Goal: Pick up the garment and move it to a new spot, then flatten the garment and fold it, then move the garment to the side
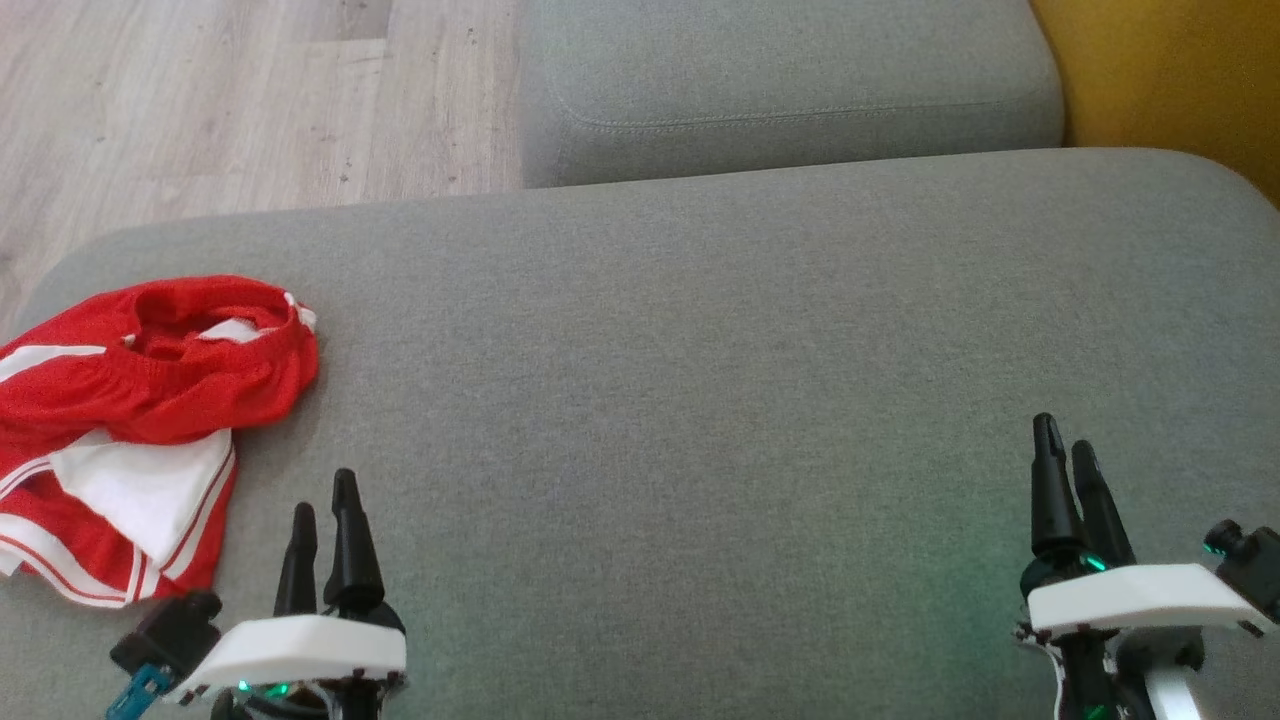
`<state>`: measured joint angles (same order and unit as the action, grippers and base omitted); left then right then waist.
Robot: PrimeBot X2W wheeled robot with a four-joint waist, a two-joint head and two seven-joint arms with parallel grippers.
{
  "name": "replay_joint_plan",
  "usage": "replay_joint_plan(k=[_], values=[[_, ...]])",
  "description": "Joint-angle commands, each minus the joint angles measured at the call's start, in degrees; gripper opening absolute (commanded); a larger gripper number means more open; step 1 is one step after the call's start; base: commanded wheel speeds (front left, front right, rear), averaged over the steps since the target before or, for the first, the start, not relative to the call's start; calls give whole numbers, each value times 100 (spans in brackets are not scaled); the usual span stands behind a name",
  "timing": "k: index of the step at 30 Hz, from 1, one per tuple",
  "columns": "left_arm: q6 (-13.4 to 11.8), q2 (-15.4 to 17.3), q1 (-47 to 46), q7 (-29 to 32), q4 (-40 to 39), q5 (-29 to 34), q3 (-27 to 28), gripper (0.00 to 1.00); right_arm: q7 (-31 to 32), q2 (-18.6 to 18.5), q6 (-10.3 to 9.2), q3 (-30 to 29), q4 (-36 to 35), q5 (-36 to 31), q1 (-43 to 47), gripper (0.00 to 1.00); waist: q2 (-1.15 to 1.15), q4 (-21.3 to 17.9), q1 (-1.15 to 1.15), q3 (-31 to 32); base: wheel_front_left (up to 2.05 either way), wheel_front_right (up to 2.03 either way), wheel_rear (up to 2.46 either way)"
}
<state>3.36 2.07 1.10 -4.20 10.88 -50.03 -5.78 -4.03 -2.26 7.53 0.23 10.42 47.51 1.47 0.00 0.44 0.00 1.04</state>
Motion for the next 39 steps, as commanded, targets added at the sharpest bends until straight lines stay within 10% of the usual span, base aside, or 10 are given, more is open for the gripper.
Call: replay_joint_plan(k=[1,39], values=[[-61,54,-205,-74,-265,226,32,100,-84,-37,-2,109,-256,-223,-129,100,0,9,0,2,0,0,0],[-393,70,-155,-695,-705,3113,-570,100,-709,-52,-3,288,-764,-2953,48,100,0,81,0,69,0,0,0]])
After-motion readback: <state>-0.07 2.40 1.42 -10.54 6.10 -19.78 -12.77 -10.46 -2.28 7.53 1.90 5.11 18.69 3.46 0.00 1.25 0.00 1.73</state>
